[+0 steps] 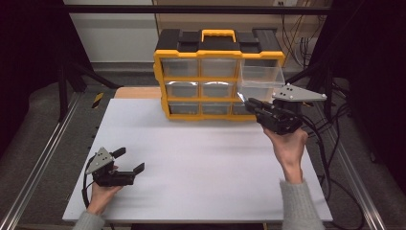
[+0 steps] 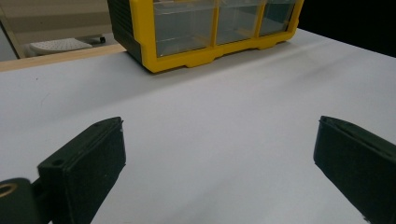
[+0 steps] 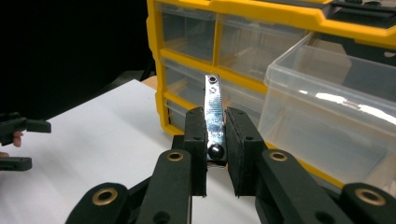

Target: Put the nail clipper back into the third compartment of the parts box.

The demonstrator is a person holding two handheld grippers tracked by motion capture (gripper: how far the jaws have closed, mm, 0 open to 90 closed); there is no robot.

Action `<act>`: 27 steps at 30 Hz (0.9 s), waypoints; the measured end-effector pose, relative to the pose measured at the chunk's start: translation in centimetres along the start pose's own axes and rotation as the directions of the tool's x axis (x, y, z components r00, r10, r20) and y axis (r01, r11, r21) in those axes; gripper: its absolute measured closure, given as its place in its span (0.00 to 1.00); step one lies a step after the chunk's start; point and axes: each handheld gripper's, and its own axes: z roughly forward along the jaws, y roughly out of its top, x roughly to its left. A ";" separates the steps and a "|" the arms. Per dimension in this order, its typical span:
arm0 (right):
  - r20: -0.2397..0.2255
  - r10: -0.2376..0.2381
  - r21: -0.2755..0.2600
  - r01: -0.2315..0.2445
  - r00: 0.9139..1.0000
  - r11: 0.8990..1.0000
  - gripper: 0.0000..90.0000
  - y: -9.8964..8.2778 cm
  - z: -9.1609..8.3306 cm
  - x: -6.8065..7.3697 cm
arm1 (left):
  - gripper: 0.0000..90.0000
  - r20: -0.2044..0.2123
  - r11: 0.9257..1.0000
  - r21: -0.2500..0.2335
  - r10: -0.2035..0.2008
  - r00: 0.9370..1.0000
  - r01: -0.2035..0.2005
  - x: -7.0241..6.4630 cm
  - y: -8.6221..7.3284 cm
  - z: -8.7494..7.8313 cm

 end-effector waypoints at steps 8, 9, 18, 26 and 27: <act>0.022 -0.002 -0.009 0.002 1.000 1.000 0.88 1.3 -0.2 -0.5 | 0.02 0.000 1.000 0.000 0.000 1.000 0.000 0.0 0.0 0.0; 0.026 -0.003 -0.010 0.003 1.000 1.000 0.88 1.5 -0.2 -0.6 | 0.02 0.000 1.000 0.000 0.000 1.000 0.000 0.0 0.0 0.0; 0.052 -0.004 -0.017 0.005 0.999 1.000 0.88 3.0 0.0 -1.5 | 0.02 0.000 1.000 -0.001 0.000 1.000 0.000 0.0 0.0 0.0; 0.080 -0.004 -0.011 0.005 0.997 1.000 0.88 4.0 0.5 -2.4 | 0.02 0.000 1.000 0.000 0.000 1.000 0.000 0.0 0.0 0.0; 0.080 -0.004 -0.011 0.005 0.997 1.000 0.88 4.0 0.5 -2.4 | 0.02 0.000 1.000 0.000 0.000 1.000 0.000 0.0 0.0 0.0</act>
